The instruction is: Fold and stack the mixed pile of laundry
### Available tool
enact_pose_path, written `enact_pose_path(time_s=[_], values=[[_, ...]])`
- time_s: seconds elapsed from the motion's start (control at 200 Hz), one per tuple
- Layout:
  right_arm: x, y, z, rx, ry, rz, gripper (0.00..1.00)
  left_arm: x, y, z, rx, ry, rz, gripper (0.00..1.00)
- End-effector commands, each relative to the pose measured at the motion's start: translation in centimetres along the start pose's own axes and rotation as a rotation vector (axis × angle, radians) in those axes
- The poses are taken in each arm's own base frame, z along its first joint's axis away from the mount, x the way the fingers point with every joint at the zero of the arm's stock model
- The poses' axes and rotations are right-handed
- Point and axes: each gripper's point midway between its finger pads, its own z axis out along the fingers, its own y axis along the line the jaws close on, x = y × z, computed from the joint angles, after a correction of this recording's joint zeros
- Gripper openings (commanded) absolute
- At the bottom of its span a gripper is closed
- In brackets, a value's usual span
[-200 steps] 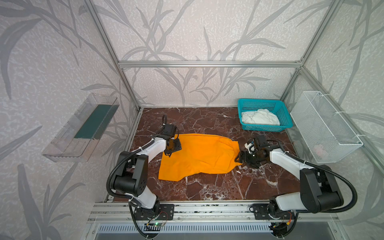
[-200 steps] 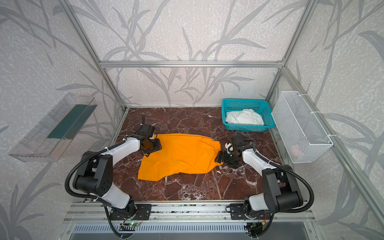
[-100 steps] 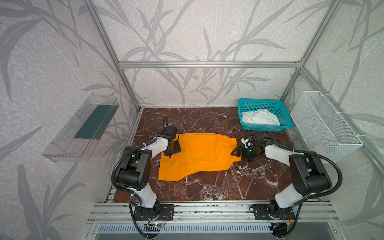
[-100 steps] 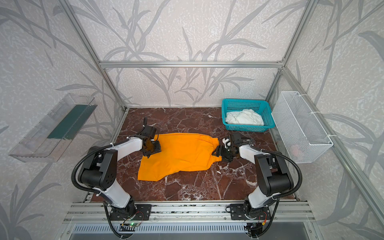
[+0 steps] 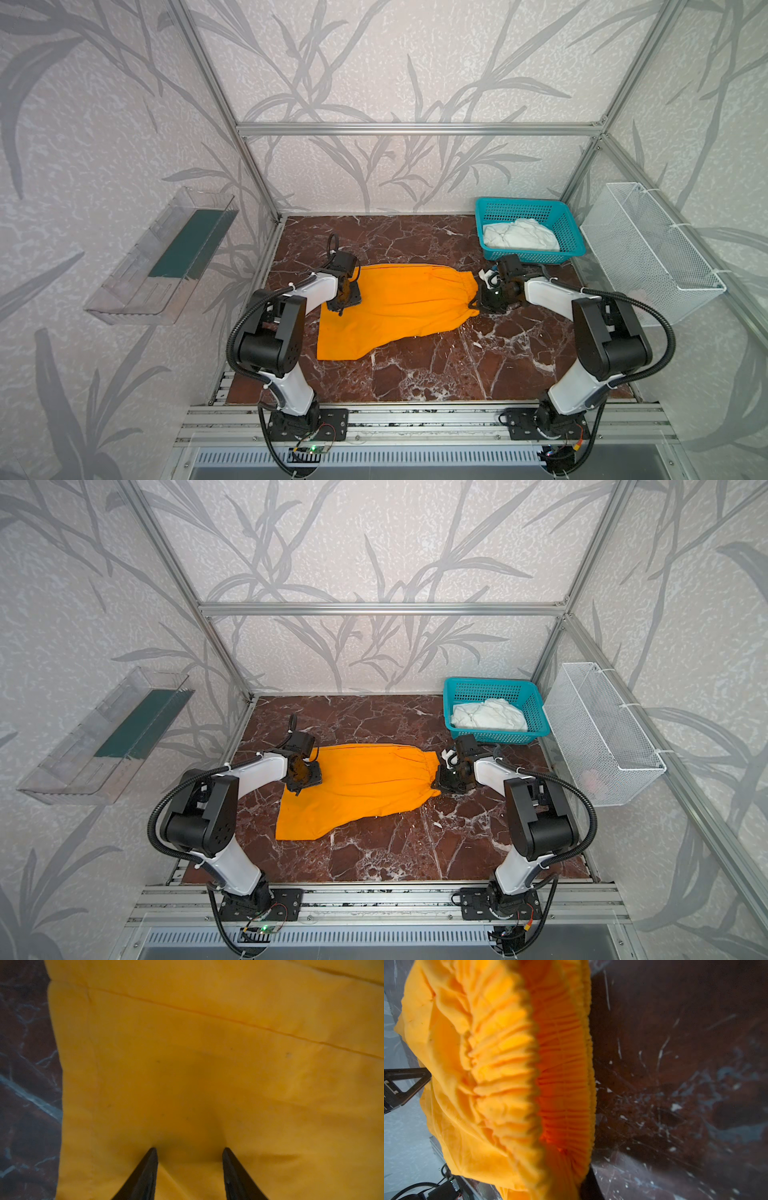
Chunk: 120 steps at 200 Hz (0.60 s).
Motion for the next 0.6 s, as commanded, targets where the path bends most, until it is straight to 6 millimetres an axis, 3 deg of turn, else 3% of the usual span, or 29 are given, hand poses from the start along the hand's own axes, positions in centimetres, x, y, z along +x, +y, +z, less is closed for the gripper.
enact_pose_path(time_s=[0.0, 0.215, 0.365, 0.595], values=[[0.8, -0.4, -1.6, 0.154, 0.061, -0.131, 0.06, 1.0, 1.4, 1.0, -0.074, 0.04, 0.027, 0.5], [0.2, 0.2, -4.6, 0.414, 0.095, -0.34, 0.04, 1.7, 1.2, 1.5, -0.054, 0.06, 0.026, 0.5], [-0.2, 1.2, -5.9, 0.482, 0.085, -0.412, 0.03, 2.1, 0.9, 1.4, -0.032, 0.077, 0.028, 0.5], [1.4, 2.6, -4.0, 0.35, 0.129, -0.37, 0.04, 2.5, 1.3, 1.3, -0.055, 0.095, 0.032, 0.5]])
